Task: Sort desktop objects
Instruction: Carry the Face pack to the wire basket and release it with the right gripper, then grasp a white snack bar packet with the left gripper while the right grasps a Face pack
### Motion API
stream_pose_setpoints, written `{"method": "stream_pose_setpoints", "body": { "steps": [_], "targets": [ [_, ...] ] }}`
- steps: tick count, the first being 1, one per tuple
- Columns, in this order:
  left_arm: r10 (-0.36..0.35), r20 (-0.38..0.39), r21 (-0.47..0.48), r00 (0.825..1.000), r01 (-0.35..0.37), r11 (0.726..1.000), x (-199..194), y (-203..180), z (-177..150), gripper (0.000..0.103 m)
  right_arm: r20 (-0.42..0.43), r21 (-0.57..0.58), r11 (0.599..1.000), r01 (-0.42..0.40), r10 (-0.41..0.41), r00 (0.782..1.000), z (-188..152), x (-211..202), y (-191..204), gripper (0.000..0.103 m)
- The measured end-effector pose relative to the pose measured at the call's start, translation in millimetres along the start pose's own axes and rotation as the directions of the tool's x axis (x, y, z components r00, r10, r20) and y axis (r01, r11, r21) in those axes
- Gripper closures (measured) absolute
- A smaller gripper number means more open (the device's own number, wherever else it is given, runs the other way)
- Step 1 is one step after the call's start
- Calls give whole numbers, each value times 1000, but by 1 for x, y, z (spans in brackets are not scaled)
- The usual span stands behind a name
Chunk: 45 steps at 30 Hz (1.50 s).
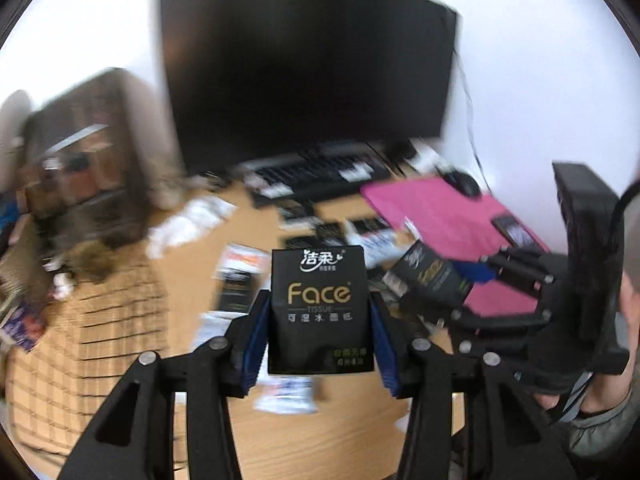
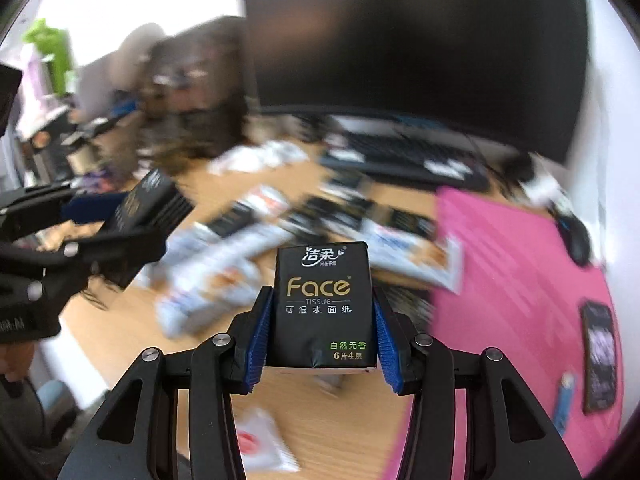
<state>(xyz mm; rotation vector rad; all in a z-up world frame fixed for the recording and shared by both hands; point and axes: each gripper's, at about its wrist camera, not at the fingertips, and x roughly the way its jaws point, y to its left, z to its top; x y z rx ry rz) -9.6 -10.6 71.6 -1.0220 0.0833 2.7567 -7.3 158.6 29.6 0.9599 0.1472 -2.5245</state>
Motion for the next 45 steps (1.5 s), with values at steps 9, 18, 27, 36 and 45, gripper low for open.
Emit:
{"method": "stream_pose_setpoints", "body": {
  "steps": [9, 18, 27, 36, 45],
  "targets": [
    [292, -47, -251, 955, -294, 922, -60, 138, -25, 51, 30, -205, 940, -272, 283, 959, 78, 37, 150, 56],
    [393, -154, -308, 907, -422, 853, -58, 198, -52, 50, -72, -254, 897, -360, 354, 932, 83, 96, 230, 55],
    [309, -107, -380, 945, -326, 866, -56, 200, -51, 18, -50, -224, 919, -324, 322, 946, 87, 93, 211, 43],
    [259, -64, -313, 964, -266, 912, -59, 158, -38, 18, 1, -210, 940, -269, 275, 961, 79, 56, 153, 42],
    [77, -75, -113, 994, -85, 990, -29, 54, -26, 18, 44, -60, 993, -100, 103, 994, 43, 7, 41, 39]
  ]
}}
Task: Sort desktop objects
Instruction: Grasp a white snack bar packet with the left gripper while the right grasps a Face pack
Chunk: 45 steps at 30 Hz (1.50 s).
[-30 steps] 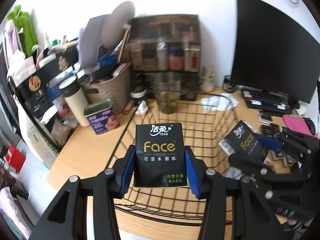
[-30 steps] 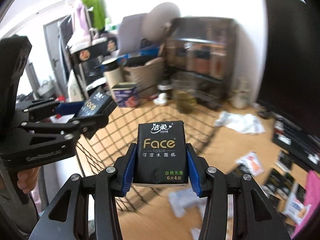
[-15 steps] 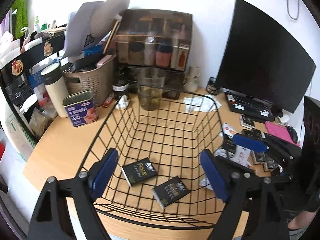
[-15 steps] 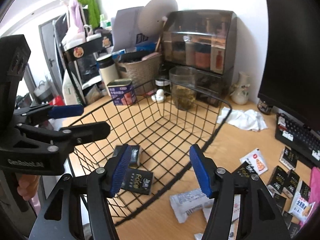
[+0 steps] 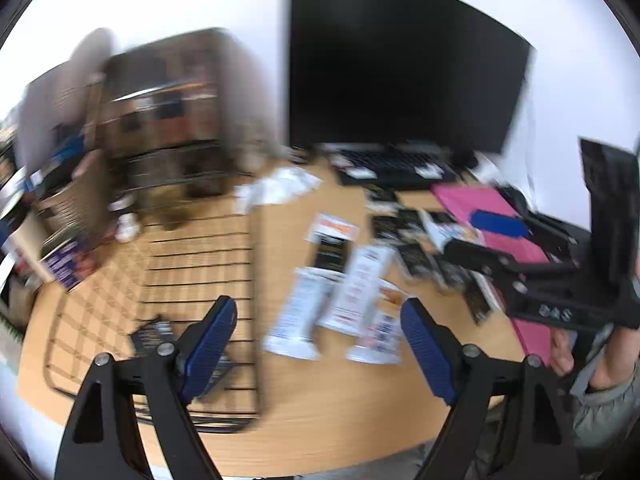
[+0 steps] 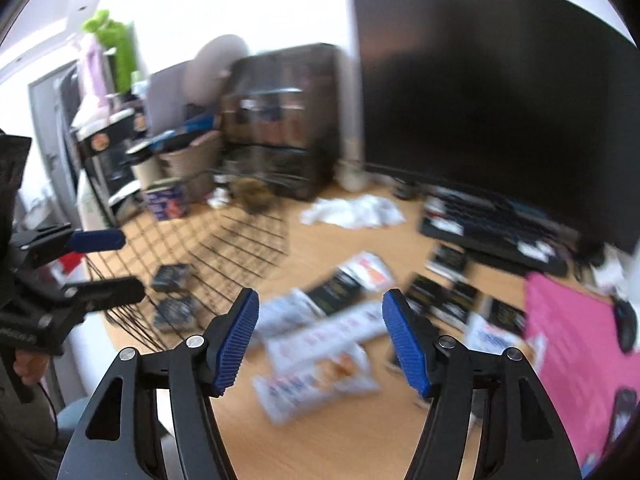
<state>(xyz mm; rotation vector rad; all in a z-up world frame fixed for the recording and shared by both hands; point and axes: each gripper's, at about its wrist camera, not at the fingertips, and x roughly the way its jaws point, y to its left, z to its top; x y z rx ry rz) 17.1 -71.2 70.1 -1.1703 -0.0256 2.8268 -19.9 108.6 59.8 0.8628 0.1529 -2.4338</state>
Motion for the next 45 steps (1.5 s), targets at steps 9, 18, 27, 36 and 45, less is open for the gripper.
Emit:
{"method": "stream_pose_setpoints", "body": {
  "steps": [9, 18, 27, 36, 45],
  "targets": [
    [-62, -153, 88, 986, 76, 993, 67, -57, -12, 18, -99, 107, 984, 143, -132, 986, -61, -10, -75, 39],
    [-1, -199, 81, 980, 17, 997, 95, -48, -23, 18, -147, 179, 950, 255, -230, 962, -80, -16, -126, 39],
    [23, -261, 85, 965, -1, 996, 126, -44, -34, 18, -230, 102, 984, 149, -122, 965, -93, 29, -85, 39],
    [32, -273, 92, 961, -7, 996, 132, -43, -36, 18, -211, 121, 993, -4, 29, 977, -101, 41, -55, 39],
    [11, -269, 91, 963, 14, 996, 136, -43, -34, 18, -215, 122, 992, 29, -2, 977, -99, 39, -58, 39]
  ]
}}
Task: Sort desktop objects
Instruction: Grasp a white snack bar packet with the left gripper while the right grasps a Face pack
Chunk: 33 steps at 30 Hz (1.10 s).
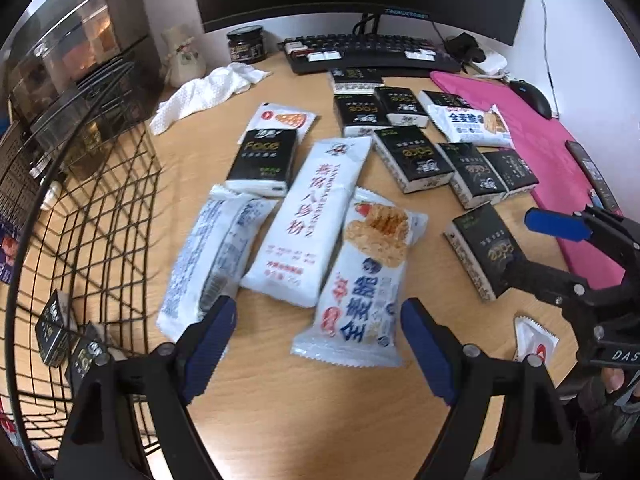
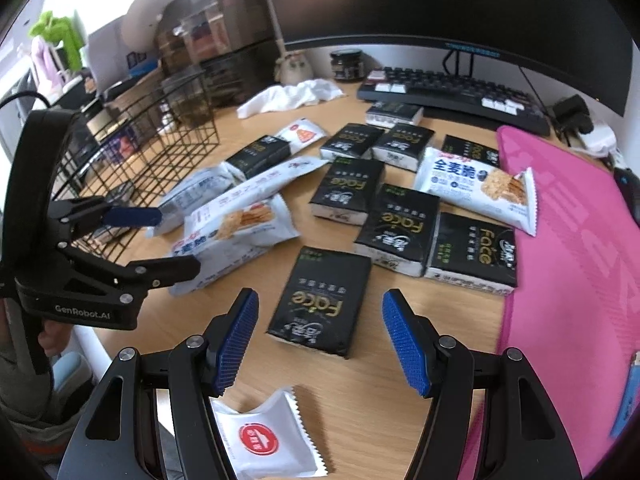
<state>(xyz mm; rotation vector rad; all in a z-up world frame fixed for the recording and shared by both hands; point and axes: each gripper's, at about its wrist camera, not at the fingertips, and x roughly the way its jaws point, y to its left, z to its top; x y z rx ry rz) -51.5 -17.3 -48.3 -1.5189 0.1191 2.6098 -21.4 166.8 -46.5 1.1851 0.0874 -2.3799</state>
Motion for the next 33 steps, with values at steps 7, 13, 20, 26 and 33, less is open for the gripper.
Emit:
{"method": "stream_pose_setpoints", "body": {
  "steps": [7, 13, 20, 26, 33],
  "targets": [
    [-76, -26, 38, 997, 77, 996, 17, -12, 3, 30, 2, 1, 1000, -4, 4, 1000, 1, -1, -4, 39],
    [-35, -15, 60, 999, 36, 998, 17, -14, 4, 55, -5, 2, 1000, -5, 5, 1000, 1, 2, -5, 39],
    [-55, -30, 43, 998, 56, 998, 12, -12, 1, 58, -23, -4, 1000, 7, -7, 1000, -2, 10, -2, 39],
    [-50, -19, 38, 999, 50, 998, 7, -11, -1, 58, -30, -4, 1000, 23, -24, 999, -6, 25, 3, 39],
    [-36, -10, 44, 999, 37, 998, 4, -13, 0, 58, -15, -31, 998, 52, -53, 998, -6, 27, 10, 56]
  ]
}}
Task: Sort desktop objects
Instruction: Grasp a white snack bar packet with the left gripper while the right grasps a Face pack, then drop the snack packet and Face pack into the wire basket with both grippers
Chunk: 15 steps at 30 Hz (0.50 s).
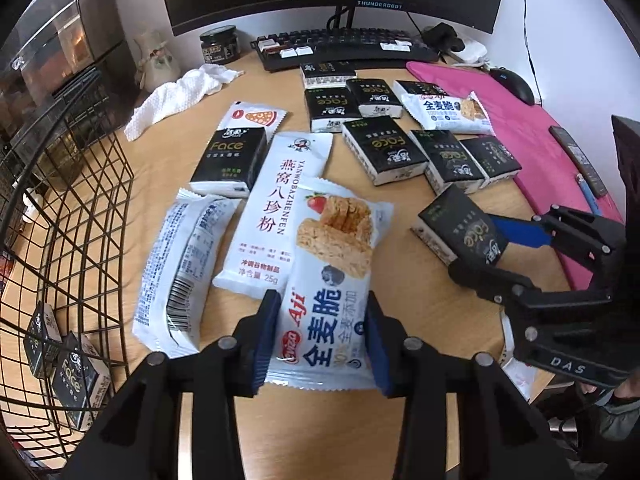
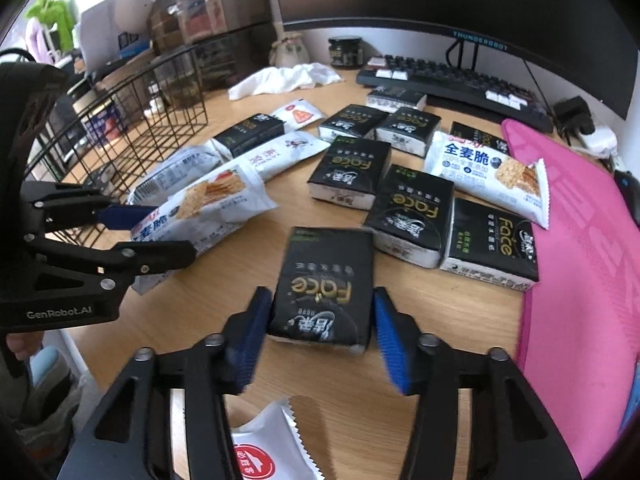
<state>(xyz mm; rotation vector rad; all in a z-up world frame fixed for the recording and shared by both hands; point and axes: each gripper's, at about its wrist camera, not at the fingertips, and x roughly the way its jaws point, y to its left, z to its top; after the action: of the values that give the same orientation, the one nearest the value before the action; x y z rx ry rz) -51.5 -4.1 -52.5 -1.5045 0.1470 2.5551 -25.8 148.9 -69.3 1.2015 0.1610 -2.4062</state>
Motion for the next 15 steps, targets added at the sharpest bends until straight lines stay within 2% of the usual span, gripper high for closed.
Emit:
{"method": "stream_pose_setpoints", "body": {
  "steps": [10, 15],
  "targets": [
    [5, 67, -18, 998, -4, 1000, -32, 7, 4, 58, 59, 1, 1000, -6, 6, 998, 9, -26, 3, 56],
    [19, 137, -46, 990, -13, 999, -67, 21, 6, 58, 118, -30, 999, -35, 38, 992, 26, -51, 21, 56]
  ]
}}
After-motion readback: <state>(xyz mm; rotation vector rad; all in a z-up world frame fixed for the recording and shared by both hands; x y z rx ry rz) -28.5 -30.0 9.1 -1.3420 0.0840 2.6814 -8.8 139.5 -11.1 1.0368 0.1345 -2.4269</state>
